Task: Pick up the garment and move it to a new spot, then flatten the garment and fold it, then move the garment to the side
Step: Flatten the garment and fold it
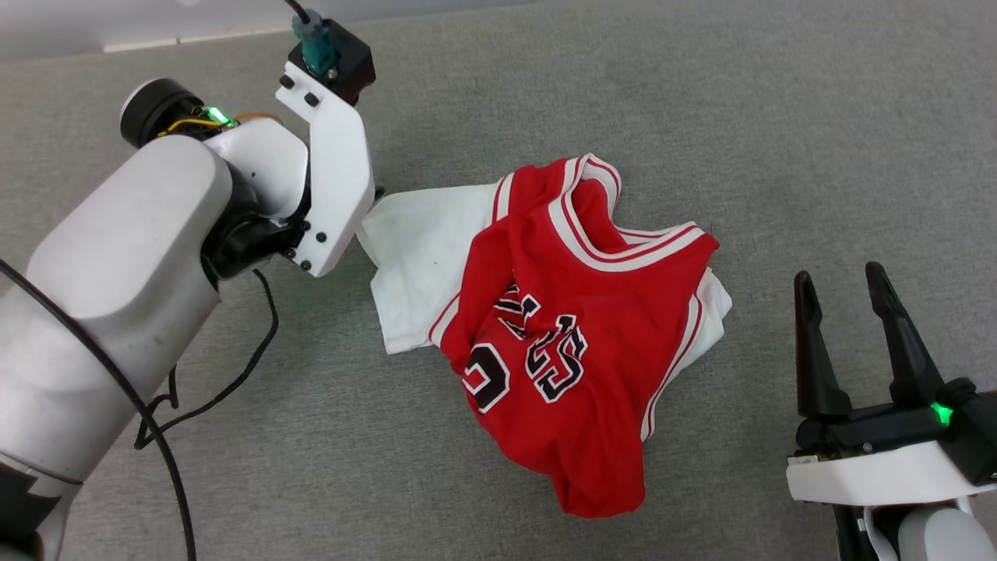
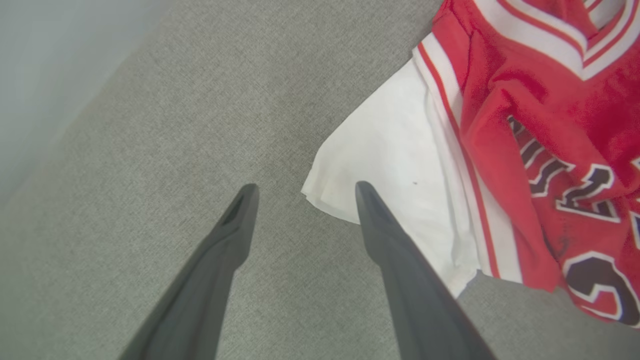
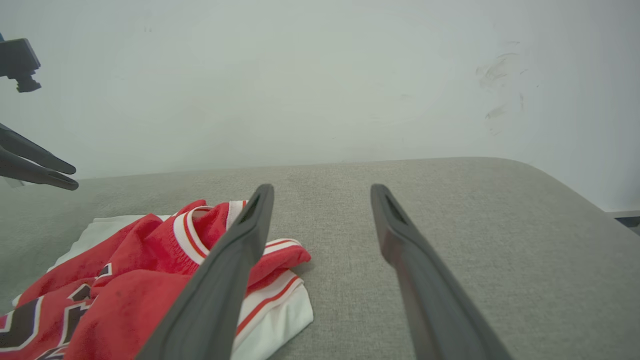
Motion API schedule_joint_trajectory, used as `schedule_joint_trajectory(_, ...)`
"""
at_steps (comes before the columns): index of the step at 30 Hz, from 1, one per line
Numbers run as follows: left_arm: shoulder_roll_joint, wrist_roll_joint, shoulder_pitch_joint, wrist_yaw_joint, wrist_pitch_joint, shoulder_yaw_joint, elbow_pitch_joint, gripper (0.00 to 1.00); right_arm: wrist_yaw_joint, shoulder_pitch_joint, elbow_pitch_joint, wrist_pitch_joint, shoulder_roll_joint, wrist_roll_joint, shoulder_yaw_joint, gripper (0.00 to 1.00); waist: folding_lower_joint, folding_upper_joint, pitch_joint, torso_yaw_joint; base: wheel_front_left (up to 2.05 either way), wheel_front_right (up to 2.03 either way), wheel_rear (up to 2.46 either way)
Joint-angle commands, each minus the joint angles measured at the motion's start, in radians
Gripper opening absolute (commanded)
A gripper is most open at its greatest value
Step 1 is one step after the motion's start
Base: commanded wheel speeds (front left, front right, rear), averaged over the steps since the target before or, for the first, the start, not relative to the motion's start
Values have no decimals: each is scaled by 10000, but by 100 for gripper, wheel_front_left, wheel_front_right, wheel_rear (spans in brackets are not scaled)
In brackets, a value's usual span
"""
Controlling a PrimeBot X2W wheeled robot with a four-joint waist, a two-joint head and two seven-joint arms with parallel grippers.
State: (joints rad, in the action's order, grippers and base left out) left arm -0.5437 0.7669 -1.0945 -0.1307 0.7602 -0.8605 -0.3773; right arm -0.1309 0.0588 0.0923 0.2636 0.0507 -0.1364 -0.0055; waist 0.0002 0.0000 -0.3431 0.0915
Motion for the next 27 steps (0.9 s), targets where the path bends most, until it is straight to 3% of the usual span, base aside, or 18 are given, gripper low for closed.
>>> schedule_joint_trajectory(1,-134,395,-233,29,396,-313,-14,100,3,236,50,17,-8,52,53,100,-2,0,-258,159,0,0,0)
schedule_joint_trajectory(6,-402,1244,-575,29,1306,-1257,-106,100,3,442,116,17,-9,41,90,100,-2,0,-670,330,0,0,0)
schedule_joint_trajectory(15,-528,1658,-502,27,1648,-3357,-365,100,3,671,101,17,-9,-15,155,100,-2,0,-1061,486,0,0,0)
schedule_joint_trajectory(16,-524,1731,-492,25,1565,-3504,-388,87,3,667,94,17,-9,-13,161,100,-2,0,-1061,485,0,0,0)
schedule_joint_trajectory(17,-506,1775,-496,25,1468,-3612,-422,8,3,652,84,17,-9,-2,163,100,-2,0,-1044,472,0,0,0)
schedule_joint_trajectory(18,-474,1809,-517,25,1367,-3729,-410,0,3,623,64,17,-9,17,152,100,-2,0,-1002,445,0,0,0)
schedule_joint_trajectory(27,-790,2329,-852,28,-438,-3866,-405,0,3,154,-133,17,-9,205,77,100,-2,0,-12,-190,0,0,0)
